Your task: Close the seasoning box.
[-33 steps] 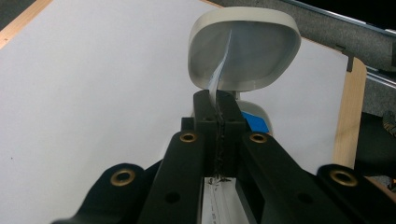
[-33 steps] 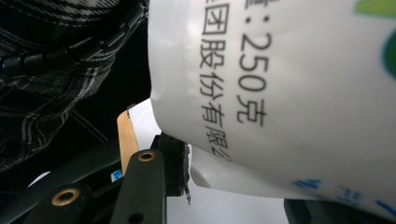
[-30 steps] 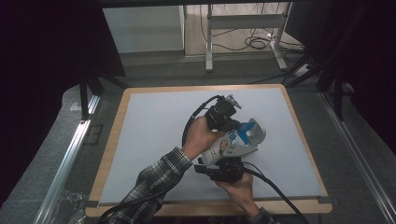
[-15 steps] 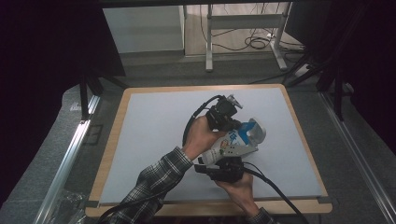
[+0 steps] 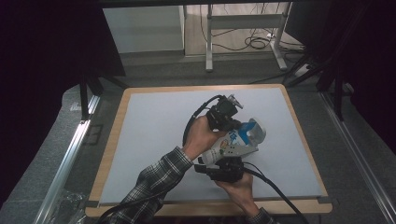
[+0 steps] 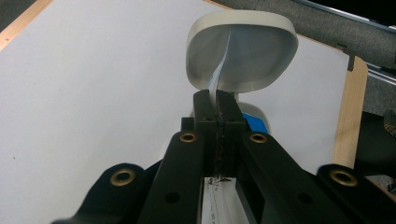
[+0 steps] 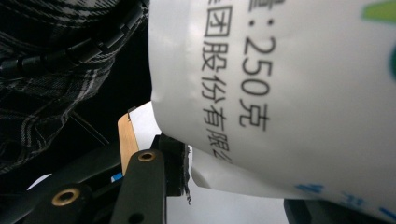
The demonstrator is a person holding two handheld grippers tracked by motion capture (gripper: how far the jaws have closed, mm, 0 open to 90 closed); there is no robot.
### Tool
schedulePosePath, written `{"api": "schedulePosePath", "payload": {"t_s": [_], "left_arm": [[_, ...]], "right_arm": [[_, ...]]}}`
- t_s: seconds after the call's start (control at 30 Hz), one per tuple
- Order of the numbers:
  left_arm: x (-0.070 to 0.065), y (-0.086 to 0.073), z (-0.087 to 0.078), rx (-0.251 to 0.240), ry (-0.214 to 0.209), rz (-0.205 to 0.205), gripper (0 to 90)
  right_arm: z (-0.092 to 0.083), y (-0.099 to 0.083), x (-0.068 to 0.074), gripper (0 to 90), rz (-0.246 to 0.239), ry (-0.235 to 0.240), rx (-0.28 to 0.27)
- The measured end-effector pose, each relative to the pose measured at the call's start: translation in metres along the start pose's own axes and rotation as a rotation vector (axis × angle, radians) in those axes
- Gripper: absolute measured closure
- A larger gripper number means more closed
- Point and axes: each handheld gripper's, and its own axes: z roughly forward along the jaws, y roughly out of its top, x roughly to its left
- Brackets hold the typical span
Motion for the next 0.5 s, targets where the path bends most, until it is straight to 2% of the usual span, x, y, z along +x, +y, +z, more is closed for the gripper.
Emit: {"api": "schedulePosePath", "payload": {"t_s": [0.5], "left_arm": [[-0.0009,0.0009,0.001,0.008,-0.001,-0.001,89.5]], "right_arm": [[0.0,0.0007,0.0003,62.0,-0.005,-0.001,-0.004]]}}
